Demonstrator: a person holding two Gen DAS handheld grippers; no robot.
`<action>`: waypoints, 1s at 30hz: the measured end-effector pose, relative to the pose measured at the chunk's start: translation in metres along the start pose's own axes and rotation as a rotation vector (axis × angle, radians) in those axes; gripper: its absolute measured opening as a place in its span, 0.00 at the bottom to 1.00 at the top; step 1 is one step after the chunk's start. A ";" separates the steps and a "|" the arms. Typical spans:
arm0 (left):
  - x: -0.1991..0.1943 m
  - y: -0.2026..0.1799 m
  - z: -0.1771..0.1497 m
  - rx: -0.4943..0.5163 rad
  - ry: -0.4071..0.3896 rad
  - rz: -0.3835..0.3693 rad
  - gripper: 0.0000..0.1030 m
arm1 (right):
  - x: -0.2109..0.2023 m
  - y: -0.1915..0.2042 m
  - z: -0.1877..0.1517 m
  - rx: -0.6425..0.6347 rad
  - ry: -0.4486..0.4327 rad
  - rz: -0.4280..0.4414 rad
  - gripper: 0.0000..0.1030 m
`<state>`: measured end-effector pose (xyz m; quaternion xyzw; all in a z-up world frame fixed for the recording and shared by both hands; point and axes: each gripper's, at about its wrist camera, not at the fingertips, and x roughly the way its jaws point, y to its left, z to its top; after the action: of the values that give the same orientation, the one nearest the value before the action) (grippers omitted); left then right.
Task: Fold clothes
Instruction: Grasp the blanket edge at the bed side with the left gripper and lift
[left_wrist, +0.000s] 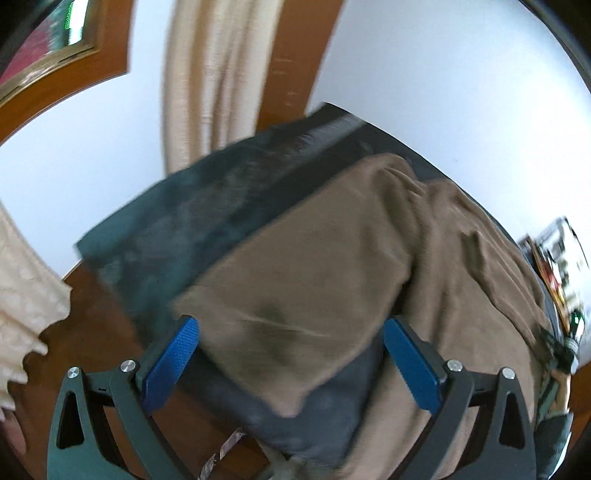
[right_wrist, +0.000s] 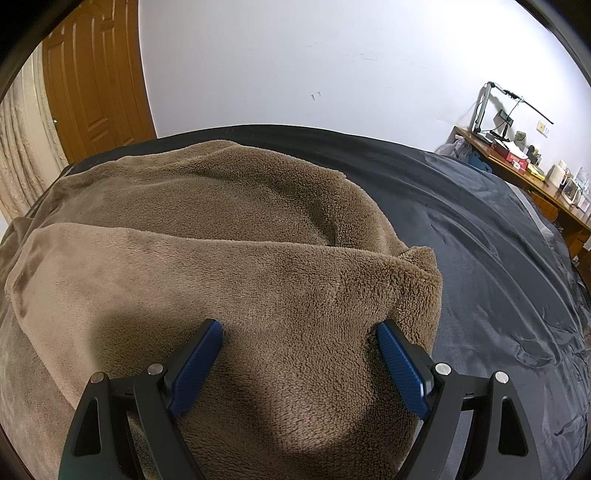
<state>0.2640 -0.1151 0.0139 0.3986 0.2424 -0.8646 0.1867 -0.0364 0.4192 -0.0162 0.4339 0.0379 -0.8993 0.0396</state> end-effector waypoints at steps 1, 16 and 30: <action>-0.002 0.009 0.000 -0.016 -0.005 0.002 0.98 | 0.000 -0.001 0.000 0.000 0.000 0.000 0.85; 0.030 0.059 0.004 -0.167 0.028 -0.201 0.98 | 0.000 0.000 0.000 -0.010 0.002 -0.014 0.85; 0.043 0.040 -0.002 -0.064 -0.019 -0.042 0.42 | 0.001 0.000 0.001 -0.007 0.001 -0.011 0.85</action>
<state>0.2596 -0.1518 -0.0319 0.3790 0.2767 -0.8638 0.1834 -0.0379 0.4191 -0.0161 0.4339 0.0434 -0.8992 0.0362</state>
